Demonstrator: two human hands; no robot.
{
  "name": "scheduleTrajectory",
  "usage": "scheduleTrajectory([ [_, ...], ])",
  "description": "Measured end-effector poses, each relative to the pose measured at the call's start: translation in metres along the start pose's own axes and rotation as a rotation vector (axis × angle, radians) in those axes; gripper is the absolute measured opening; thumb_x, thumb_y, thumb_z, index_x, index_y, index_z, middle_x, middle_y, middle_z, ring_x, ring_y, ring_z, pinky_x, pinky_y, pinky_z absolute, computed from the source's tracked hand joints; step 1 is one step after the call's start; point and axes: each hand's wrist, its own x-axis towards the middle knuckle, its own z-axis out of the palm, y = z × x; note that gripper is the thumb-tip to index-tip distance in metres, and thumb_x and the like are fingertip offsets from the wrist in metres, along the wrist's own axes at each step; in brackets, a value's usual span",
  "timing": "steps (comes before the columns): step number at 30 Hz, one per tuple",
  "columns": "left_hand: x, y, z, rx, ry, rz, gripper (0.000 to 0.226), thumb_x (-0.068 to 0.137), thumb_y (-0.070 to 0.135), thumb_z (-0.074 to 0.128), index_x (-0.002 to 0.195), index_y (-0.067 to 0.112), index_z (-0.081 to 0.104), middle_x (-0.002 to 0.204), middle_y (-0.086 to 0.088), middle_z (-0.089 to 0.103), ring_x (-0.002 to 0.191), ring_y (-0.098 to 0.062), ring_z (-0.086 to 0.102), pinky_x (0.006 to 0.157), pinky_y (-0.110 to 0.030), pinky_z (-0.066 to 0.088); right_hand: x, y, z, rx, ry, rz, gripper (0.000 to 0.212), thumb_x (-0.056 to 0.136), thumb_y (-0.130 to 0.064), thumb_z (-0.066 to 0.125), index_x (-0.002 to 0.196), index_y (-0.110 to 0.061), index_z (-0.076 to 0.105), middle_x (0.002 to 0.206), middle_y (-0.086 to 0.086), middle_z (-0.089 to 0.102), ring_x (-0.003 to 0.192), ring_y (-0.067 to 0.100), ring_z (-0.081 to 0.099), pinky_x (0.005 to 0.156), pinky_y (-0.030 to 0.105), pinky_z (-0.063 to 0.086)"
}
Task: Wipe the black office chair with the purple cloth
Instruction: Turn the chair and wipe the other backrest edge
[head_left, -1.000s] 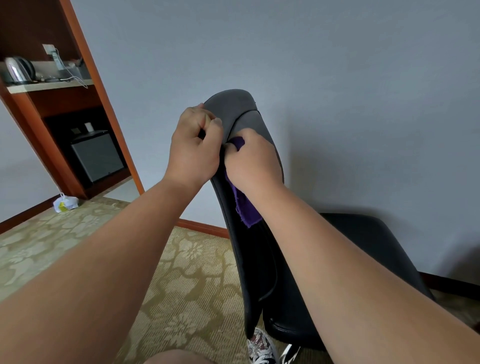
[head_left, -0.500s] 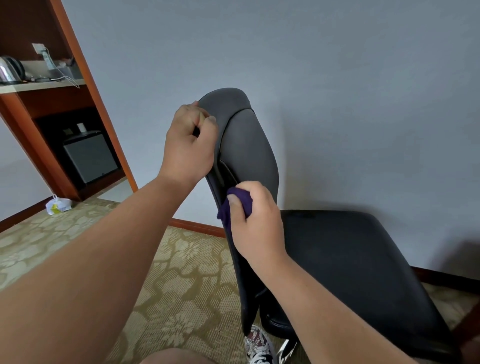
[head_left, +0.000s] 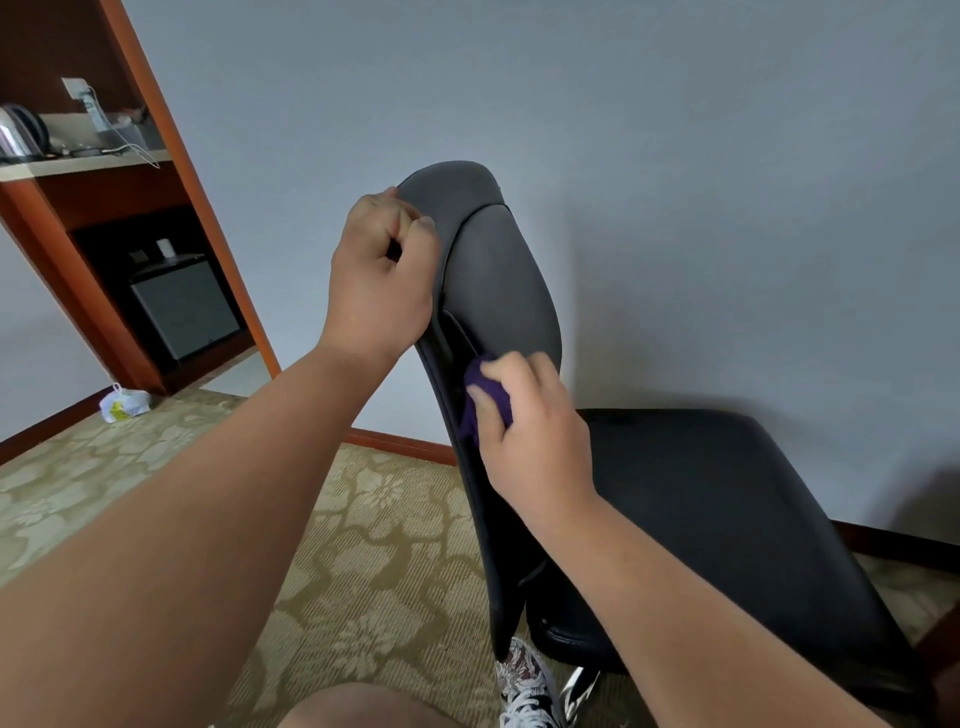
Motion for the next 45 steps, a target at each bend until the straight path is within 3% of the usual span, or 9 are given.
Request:
scheduleTrajectory([
  [8, 0.001, 0.003, -0.003, 0.028, -0.031, 0.009, 0.031, 0.096, 0.012, 0.048, 0.069, 0.001, 0.037, 0.087, -0.007, 0.052, 0.097, -0.014, 0.056, 0.089, -0.009, 0.041, -0.065, 0.041, -0.002, -0.145, -0.124, 0.142, 0.023, 0.089, -0.023, 0.070, 0.104, -0.026, 0.053, 0.099, -0.006, 0.056, 0.079, 0.017, 0.060, 0.057, 0.036, 0.056],
  [13, -0.001, 0.007, 0.001, 0.015, -0.015, 0.004, 0.033, 0.097, 0.012, 0.048, 0.068, 0.008, 0.033, 0.088, -0.003, 0.050, 0.101, -0.003, 0.056, 0.090, -0.005, 0.037, -0.045, 0.013, -0.009, 0.063, -0.048, 0.323, 0.020, 0.092, -0.026, 0.068, 0.106, -0.028, 0.053, 0.103, -0.012, 0.057, 0.088, 0.010, 0.058, 0.069, 0.031, 0.052],
  [17, -0.004, 0.006, 0.001, 0.022, 0.003, 0.011, 0.030, 0.098, 0.013, 0.049, 0.075, -0.005, 0.043, 0.093, -0.006, 0.053, 0.099, 0.008, 0.052, 0.092, -0.004, 0.035, 0.003, -0.020, -0.010, 0.208, 0.007, 0.324, 0.020, 0.092, -0.027, 0.068, 0.107, -0.024, 0.056, 0.104, -0.013, 0.056, 0.086, 0.003, 0.047, 0.069, 0.027, 0.040],
  [24, -0.006, 0.006, 0.001, 0.008, -0.002, 0.038, 0.031, 0.096, 0.011, 0.049, 0.069, 0.001, 0.038, 0.084, -0.004, 0.052, 0.102, -0.017, 0.058, 0.093, -0.003, 0.034, 0.005, -0.013, -0.009, 0.003, -0.008, 0.108, 0.018, 0.094, -0.027, 0.065, 0.102, -0.019, 0.050, 0.097, -0.004, 0.053, 0.078, 0.020, 0.057, 0.055, 0.037, 0.052],
  [30, -0.003, 0.004, -0.001, 0.001, -0.016, 0.032, 0.032, 0.096, 0.012, 0.049, 0.068, 0.007, 0.034, 0.088, -0.015, 0.053, 0.097, -0.024, 0.057, 0.087, -0.003, 0.036, -0.018, -0.004, -0.013, -0.038, -0.060, 0.221, 0.020, 0.096, -0.031, 0.064, 0.101, -0.021, 0.047, 0.099, -0.006, 0.055, 0.080, 0.017, 0.058, 0.060, 0.036, 0.053],
  [35, -0.003, 0.006, 0.001, -0.008, -0.013, 0.027, 0.031, 0.096, 0.012, 0.049, 0.068, 0.007, 0.034, 0.088, -0.009, 0.053, 0.103, -0.017, 0.059, 0.090, -0.001, 0.034, -0.017, -0.007, -0.026, 0.269, -0.166, 0.556, 0.021, 0.092, -0.032, 0.067, 0.101, -0.036, 0.048, 0.101, -0.011, 0.061, 0.088, 0.017, 0.064, 0.073, 0.044, 0.059],
  [38, -0.004, 0.006, 0.001, -0.010, -0.005, 0.028, 0.031, 0.096, 0.013, 0.049, 0.069, 0.007, 0.035, 0.093, -0.010, 0.055, 0.103, -0.010, 0.057, 0.097, -0.003, 0.033, -0.002, -0.019, -0.036, 0.634, -0.156, 0.692, 0.027, 0.087, -0.021, 0.070, 0.103, -0.034, 0.052, 0.100, -0.008, 0.065, 0.078, 0.011, 0.068, 0.061, 0.030, 0.059],
  [41, -0.005, 0.007, 0.001, -0.006, -0.001, 0.036, 0.031, 0.096, 0.013, 0.049, 0.068, 0.008, 0.035, 0.093, -0.012, 0.055, 0.097, -0.009, 0.057, 0.107, -0.011, 0.034, 0.011, -0.030, -0.039, 0.872, -0.223, 0.736, 0.027, 0.085, -0.009, 0.068, 0.101, -0.030, 0.062, 0.096, -0.007, 0.068, 0.080, 0.009, 0.066, 0.069, 0.027, 0.053],
  [45, -0.004, 0.007, 0.000, -0.006, -0.004, 0.027, 0.033, 0.096, 0.012, 0.049, 0.067, 0.011, 0.035, 0.093, -0.016, 0.056, 0.098, -0.017, 0.058, 0.091, -0.004, 0.037, 0.004, -0.028, -0.027, 0.586, -0.176, 0.542, 0.025, 0.083, -0.016, 0.067, 0.098, -0.036, 0.069, 0.100, -0.012, 0.066, 0.097, 0.012, 0.064, 0.087, 0.038, 0.053],
])
